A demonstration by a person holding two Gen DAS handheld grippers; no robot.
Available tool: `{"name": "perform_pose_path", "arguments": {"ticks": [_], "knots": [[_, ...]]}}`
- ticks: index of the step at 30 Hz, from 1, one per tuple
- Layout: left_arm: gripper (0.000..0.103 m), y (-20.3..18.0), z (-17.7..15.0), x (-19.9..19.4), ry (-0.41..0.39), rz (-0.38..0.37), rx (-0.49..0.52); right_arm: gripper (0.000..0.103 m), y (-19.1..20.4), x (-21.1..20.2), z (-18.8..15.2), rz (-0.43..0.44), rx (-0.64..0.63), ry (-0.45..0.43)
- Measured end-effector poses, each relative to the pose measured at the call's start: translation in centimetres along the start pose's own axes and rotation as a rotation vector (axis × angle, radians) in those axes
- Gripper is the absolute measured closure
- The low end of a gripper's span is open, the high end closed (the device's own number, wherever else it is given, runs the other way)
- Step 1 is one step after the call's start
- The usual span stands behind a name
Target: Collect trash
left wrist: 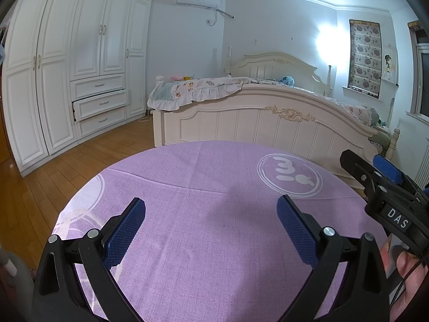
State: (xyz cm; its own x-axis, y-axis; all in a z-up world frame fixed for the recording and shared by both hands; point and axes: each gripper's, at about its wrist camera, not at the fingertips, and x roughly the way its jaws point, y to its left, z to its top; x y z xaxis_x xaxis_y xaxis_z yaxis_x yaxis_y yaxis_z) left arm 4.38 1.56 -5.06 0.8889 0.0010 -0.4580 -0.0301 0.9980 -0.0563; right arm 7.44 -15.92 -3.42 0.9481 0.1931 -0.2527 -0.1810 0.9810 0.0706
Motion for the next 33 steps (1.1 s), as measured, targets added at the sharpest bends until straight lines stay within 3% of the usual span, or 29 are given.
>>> {"name": "perform_pose_path", "arguments": {"ticks": [33], "knots": [[0.005,0.19,-0.21,0.32,0.005,-0.001,-0.004,0.005,0.37,0.10,0.01,-0.002,0.001,0.000]]}}
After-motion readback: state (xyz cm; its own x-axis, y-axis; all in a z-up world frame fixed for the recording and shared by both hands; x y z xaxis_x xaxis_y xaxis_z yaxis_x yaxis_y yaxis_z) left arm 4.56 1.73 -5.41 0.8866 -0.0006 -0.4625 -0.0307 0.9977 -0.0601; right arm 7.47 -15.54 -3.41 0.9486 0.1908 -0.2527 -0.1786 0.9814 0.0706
